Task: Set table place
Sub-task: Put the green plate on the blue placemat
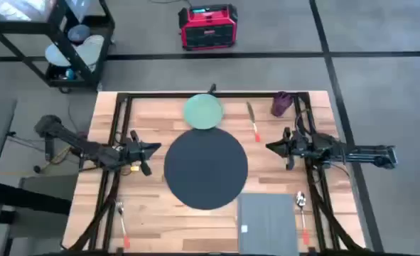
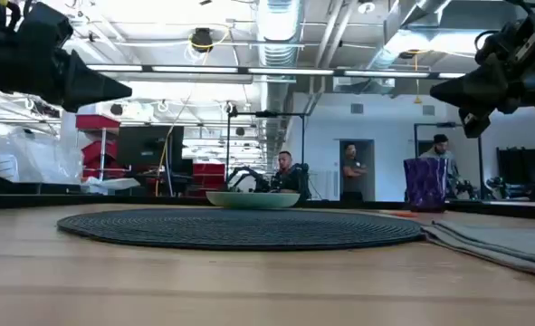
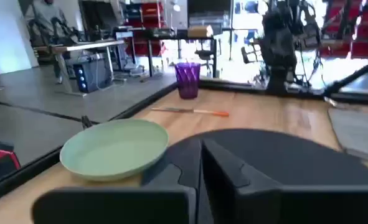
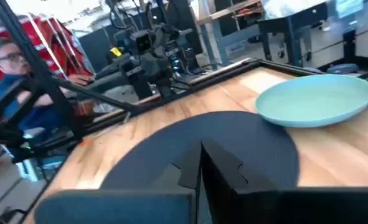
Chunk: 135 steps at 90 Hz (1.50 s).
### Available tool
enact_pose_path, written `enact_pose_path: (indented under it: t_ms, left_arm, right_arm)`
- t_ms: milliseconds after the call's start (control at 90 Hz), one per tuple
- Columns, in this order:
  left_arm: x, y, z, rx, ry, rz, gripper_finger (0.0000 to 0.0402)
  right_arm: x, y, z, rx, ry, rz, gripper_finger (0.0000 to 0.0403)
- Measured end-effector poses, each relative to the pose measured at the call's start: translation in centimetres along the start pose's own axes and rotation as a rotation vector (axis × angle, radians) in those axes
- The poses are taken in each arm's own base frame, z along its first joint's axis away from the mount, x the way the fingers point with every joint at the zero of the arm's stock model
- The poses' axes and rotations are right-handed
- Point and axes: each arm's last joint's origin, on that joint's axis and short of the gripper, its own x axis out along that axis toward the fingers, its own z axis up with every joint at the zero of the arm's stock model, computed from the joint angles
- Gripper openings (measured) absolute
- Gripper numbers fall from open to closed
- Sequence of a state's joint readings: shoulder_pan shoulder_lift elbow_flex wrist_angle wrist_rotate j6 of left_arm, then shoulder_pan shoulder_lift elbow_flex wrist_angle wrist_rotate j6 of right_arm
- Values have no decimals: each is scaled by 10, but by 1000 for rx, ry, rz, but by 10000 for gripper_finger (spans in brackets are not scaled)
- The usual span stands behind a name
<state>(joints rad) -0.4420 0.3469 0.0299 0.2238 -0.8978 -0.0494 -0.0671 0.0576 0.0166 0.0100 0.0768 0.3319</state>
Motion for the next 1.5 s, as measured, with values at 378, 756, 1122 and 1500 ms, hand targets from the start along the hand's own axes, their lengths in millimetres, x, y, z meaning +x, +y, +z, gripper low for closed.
enact_pose_path:
  t_ms: [378, 756, 1122, 1500]
  left_arm:
    - [0, -1, 9, -96, -22, -16, 0]
    - [72, -46, 210, 415, 57, 66, 0]
    - [189, 108, 231, 71, 128, -101, 0]
    - [242, 175, 151, -177, 388, -247, 0]
  right_arm:
    - [0, 0, 3, 29, -35, 20, 0]
    - [-5, 9, 31, 87, -318, 129, 0]
    - [-6, 9, 32, 154, -324, 142, 0]
    - [-6, 9, 33, 220, -333, 157, 0]
